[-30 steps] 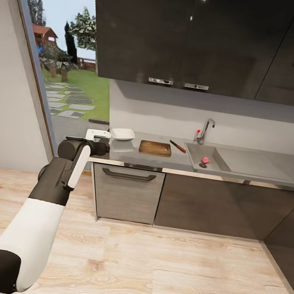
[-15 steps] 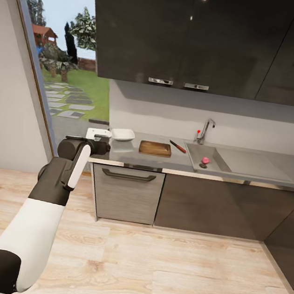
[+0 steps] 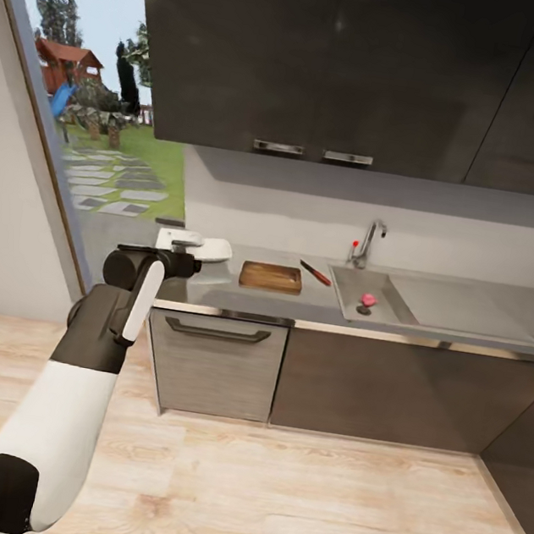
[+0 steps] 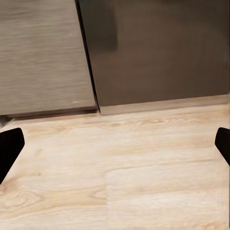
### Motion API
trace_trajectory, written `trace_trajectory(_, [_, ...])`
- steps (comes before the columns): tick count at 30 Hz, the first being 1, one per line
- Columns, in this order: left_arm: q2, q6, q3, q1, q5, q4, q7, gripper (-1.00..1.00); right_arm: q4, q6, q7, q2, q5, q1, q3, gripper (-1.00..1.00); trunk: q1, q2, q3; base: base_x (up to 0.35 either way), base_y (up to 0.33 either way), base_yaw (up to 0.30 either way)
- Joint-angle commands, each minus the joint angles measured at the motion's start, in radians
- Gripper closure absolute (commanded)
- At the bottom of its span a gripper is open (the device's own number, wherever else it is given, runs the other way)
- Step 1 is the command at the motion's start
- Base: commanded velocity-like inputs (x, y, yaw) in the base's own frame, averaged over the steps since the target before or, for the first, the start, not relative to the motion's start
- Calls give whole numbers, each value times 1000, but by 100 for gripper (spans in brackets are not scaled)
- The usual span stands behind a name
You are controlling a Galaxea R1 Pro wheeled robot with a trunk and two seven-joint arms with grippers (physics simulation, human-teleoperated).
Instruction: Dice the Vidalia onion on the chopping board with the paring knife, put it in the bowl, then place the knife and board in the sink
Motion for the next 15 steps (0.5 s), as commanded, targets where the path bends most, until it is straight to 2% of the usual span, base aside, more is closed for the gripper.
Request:
trace_trajectory(1, [0, 4, -1, -1, 8, -2, 8, -100, -1, -2, 5, 0, -11, 0, 5, -100, 1, -2, -2, 188, -286, 0])
trace_trajectory(7, [-2, 4, -2, -1, 8, -14, 8, -100, 0, -3, 5, 1, -12, 0, 6, -100, 1, -2, -2, 135, -310, 0])
trace_trajectory(15, [-3, 4, -2, -1, 8, -33, 8, -100, 1, -3, 2, 2, -14, 0, 6, -100, 1, -2, -2, 19, -337, 0])
